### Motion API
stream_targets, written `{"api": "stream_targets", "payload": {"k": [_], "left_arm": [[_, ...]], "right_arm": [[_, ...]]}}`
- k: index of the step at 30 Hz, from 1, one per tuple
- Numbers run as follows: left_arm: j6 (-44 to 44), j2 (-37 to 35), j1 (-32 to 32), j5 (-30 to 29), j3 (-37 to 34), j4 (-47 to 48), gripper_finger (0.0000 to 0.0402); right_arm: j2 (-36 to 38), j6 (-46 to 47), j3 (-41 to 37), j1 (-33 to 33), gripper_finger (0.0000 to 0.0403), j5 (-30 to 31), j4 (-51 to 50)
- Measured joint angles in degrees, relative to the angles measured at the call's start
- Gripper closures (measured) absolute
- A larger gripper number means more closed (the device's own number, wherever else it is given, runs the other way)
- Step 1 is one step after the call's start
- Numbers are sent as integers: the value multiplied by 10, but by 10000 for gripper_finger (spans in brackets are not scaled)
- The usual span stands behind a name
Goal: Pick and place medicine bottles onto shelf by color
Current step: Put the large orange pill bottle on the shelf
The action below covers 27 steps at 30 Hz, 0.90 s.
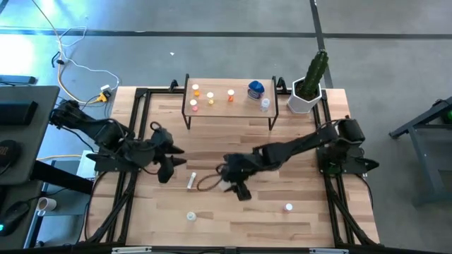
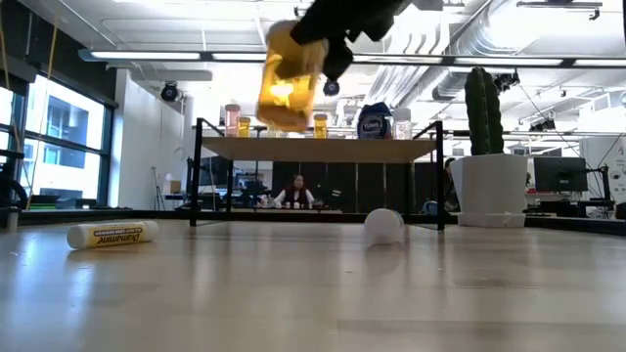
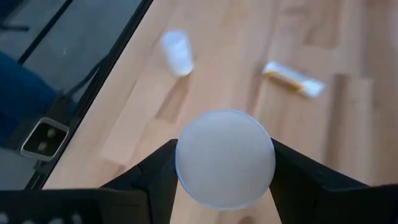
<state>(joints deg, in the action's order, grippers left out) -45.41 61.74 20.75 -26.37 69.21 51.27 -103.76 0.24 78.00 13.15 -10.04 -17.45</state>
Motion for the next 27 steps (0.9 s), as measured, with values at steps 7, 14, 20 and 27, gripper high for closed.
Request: {"api": "stream_targets", "payload": {"k": [7,14,20,27], "left_arm": [[89,-9,-55,2,0,1,225],[162,-14,-117,14,0,1,225],[215,-15,-171,40,0,0,225],[270,-13,-223,39,0,-1,225]], "right_arm": [[52,50,0,-67,207,5,-4],[103,99,0,-140,207,15,-8],[142,118,0,-193,207,46,-11],[182,119,0,-249,207,95,-15]]}}
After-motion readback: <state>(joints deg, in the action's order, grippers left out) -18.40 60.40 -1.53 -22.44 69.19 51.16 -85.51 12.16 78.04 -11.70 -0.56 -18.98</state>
